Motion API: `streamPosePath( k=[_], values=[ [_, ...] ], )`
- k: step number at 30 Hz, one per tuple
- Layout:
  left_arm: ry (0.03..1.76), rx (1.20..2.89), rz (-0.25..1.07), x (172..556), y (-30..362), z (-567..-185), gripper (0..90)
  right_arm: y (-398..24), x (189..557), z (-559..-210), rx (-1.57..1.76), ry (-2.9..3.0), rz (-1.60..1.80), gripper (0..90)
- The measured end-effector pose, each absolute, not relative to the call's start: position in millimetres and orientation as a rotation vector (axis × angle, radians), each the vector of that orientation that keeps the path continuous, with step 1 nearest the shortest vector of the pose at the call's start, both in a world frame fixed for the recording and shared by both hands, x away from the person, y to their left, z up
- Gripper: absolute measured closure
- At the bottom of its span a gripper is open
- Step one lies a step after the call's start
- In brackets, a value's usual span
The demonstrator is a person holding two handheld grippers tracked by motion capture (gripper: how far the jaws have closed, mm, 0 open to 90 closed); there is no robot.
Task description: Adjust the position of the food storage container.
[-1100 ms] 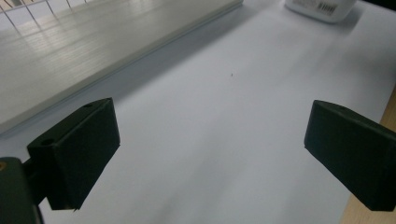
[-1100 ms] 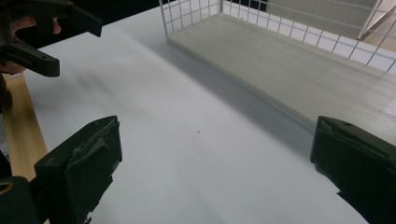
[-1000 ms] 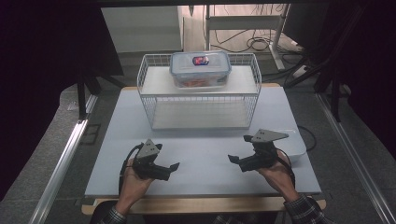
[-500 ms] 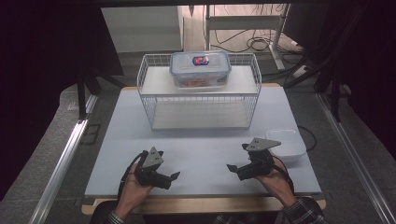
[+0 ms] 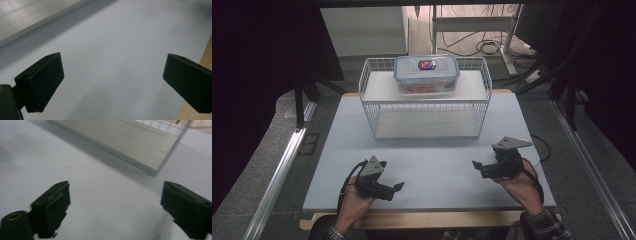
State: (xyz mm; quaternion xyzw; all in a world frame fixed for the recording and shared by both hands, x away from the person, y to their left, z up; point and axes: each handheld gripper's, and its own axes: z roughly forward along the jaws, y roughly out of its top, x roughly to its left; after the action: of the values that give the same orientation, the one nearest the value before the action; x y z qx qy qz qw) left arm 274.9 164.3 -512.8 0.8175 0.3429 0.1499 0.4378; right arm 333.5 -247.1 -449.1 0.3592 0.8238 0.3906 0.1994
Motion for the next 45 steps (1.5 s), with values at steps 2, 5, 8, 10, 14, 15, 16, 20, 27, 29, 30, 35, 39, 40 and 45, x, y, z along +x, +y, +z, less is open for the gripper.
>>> streamPosePath(
  k=[2, 5, 8, 10, 14, 15, 16, 20, 27, 29, 30, 35, 39, 40, 45],
  values=[
    [0.852, 2.032, 0.373, 275, 164, -513, 3.4, -254, 337, -449, 1.047, 2.296, 1.090, 16.0],
    [0.854, 2.024, 0.376, 275, 165, -511, 3.6, -279, 346, -448, 1.132, 2.258, 1.071, 37.9],
    [0.855, 2.024, 0.377, 275, 166, -511, 3.8, -290, 349, -446, 1.155, 2.231, 1.052, 46.1],
    [0.855, 2.028, 0.380, 274, 165, -512, 4.0, -304, 351, -443, 1.166, 2.198, 1.029, 59.0],
    [0.852, 2.032, 0.379, 274, 165, -512, 4.4, -321, 354, -442, 1.203, 2.150, 1.006, 70.6],
    [0.852, 2.038, 0.383, 274, 165, -512, 4.6, -328, 356, -443, 1.225, 2.136, 1.007, 76.5],
    [0.852, 2.038, 0.383, 274, 165, -512, 4.6, -328, 356, -443, 1.225, 2.136, 1.007, 76.5],
    [0.852, 2.044, 0.383, 275, 164, -512, 4.9, -343, 358, -445, 1.261, 2.105, 0.976, 86.6],
    [0.861, 2.048, 0.381, 275, 165, -513, 5.2, -377, 360, -445, 1.360, 1.986, 0.927, 89.4],
    [0.864, 2.048, 0.380, 276, 165, -513, 5.2, -385, 362, -448, 1.386, 1.963, 0.909, 89.4],
    [0.865, 2.050, 0.381, 276, 165, -514, 5.2, -387, 363, -449, 1.393, 1.958, 0.901, 89.3],
    [0.874, 2.054, 0.378, 276, 165, -515, 5.4, -396, 368, -459, 1.419, 1.946, 0.850, 89.4],
    [0.879, 2.058, 0.377, 277, 165, -515, 5.5, -399, 371, -464, 1.437, 1.954, 0.844, 89.4],
    [0.879, 2.059, 0.378, 277, 165, -515, 5.5, -400, 372, -466, 1.441, 1.957, 0.841, 89.3],
    [0.881, 2.059, 0.375, 277, 166, -516, 5.8, -398, 372, -468, 1.446, 1.977, 0.847, 89.4]
  ],
)
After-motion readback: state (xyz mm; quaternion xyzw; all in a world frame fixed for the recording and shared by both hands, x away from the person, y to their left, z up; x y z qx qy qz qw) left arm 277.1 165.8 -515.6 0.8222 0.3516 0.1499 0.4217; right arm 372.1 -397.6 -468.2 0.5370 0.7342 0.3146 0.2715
